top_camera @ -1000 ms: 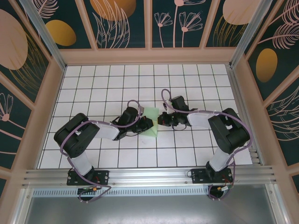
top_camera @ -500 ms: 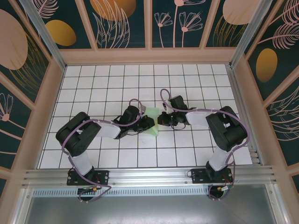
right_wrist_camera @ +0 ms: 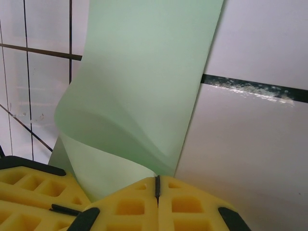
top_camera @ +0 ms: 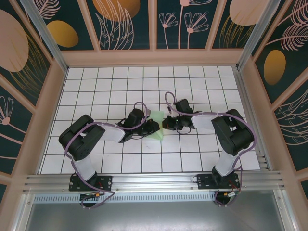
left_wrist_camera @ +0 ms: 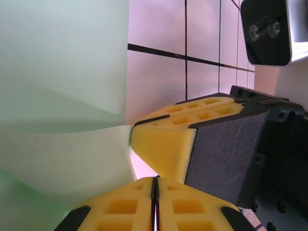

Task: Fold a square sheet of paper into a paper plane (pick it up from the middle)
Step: Fold the triangle a second time at the center of the table.

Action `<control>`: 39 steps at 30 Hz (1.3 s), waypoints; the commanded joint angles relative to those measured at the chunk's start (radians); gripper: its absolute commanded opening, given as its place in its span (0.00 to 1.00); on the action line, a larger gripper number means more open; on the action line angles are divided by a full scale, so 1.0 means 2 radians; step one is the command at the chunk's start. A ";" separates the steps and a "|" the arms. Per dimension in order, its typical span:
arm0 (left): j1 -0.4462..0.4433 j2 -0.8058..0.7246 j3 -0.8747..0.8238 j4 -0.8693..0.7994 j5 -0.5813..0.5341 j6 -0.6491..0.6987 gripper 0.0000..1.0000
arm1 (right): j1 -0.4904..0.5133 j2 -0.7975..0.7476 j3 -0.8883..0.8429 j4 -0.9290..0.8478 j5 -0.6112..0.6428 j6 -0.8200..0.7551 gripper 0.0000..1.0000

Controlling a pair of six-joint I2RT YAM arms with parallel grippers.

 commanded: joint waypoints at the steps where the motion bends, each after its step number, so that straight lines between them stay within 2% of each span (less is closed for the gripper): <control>1: -0.002 0.012 0.011 -0.012 0.007 0.014 0.12 | -0.002 0.008 0.011 -0.014 0.012 -0.010 0.03; 39: -0.002 0.015 0.003 -0.045 -0.025 0.013 0.10 | 0.000 0.018 0.022 -0.006 -0.010 -0.017 0.05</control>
